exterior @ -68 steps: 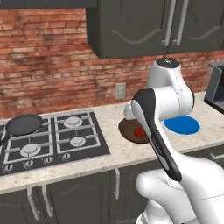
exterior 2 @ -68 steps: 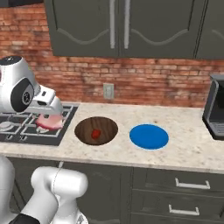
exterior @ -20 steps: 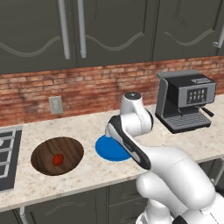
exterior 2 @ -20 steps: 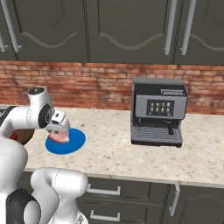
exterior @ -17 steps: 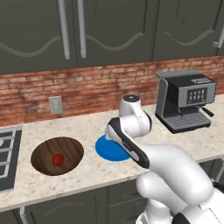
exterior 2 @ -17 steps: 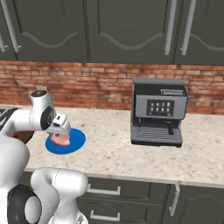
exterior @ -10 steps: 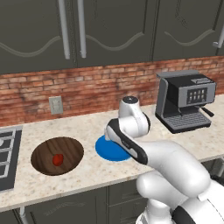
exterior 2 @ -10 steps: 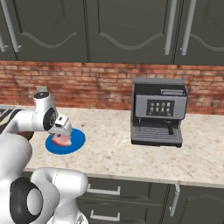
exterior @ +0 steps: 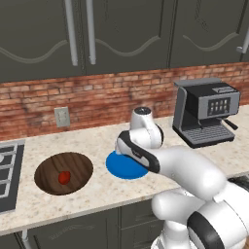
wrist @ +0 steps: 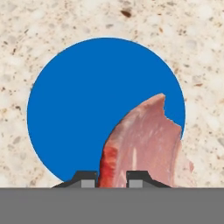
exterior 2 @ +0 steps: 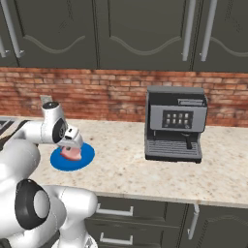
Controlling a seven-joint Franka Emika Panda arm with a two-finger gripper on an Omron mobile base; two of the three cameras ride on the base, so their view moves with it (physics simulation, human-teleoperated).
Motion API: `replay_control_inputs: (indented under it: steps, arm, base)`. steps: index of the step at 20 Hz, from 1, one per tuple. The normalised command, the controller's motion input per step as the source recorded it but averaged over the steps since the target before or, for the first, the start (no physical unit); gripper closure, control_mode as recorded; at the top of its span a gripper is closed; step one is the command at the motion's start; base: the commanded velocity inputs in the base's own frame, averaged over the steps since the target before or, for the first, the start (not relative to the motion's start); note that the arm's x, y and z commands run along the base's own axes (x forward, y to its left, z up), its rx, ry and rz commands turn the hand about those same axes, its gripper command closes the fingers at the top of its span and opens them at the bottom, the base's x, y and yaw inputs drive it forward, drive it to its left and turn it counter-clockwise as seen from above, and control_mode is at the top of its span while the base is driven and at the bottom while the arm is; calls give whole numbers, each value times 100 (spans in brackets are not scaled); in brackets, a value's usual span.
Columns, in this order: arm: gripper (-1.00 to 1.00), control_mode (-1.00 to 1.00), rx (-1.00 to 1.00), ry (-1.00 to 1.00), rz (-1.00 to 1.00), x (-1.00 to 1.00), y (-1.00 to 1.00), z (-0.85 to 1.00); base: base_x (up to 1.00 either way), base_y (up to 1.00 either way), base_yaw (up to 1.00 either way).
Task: Place the steak on the plate and place the bell pepper on the same plate.
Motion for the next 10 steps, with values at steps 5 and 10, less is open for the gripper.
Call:
replay_control_inputs:
  steps: [5,10]
  arm:
    - [100,-100,0,0,0,4,0,-29]
    - [100,-100,0,0,0,6,0,-28]
  base:
    - [0,0,0]
    - [0,0,0]
